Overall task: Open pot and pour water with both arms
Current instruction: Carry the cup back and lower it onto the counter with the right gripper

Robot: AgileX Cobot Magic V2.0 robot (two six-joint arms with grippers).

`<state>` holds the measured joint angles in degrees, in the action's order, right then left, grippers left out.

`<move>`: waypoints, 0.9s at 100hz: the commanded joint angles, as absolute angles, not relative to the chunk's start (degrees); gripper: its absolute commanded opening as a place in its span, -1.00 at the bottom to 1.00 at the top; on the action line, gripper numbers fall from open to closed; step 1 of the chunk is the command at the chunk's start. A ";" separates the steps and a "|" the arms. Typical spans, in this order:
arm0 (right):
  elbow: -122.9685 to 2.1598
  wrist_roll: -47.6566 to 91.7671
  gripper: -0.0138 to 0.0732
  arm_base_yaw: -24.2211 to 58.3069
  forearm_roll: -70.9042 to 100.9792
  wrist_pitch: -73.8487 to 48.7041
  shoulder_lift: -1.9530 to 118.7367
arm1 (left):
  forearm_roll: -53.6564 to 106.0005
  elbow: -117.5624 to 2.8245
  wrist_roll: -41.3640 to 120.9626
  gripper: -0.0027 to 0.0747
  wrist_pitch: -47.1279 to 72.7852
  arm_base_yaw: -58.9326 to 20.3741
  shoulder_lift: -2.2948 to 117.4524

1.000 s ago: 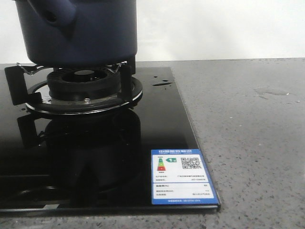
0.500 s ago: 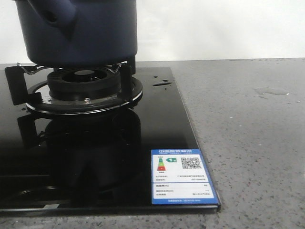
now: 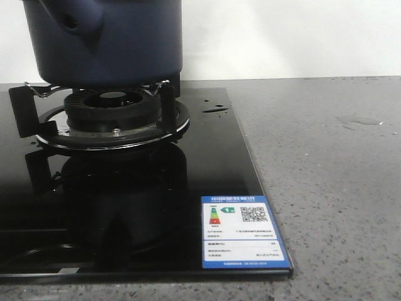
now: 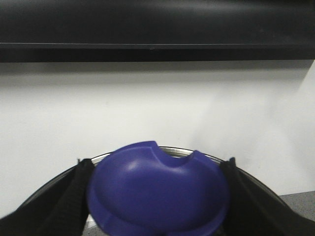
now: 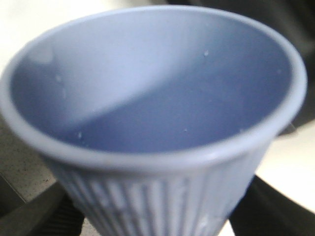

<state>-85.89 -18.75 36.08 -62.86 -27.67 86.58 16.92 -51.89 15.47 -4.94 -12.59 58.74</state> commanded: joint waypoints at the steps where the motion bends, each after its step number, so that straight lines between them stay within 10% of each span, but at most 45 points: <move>1: -84.30 -23.94 0.11 33.10 -63.33 -22.06 81.06 | 16.72 -53.87 15.33 0.03 -10.96 -12.29 57.30; 90: -36.91 -43.61 0.11 -10.03 -57.42 36.08 66.87 | 16.64 -53.87 15.33 0.03 -10.96 -12.29 57.30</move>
<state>-38.08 -46.16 -7.59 -59.31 27.96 68.64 16.90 -51.89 15.47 -4.94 -12.59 58.74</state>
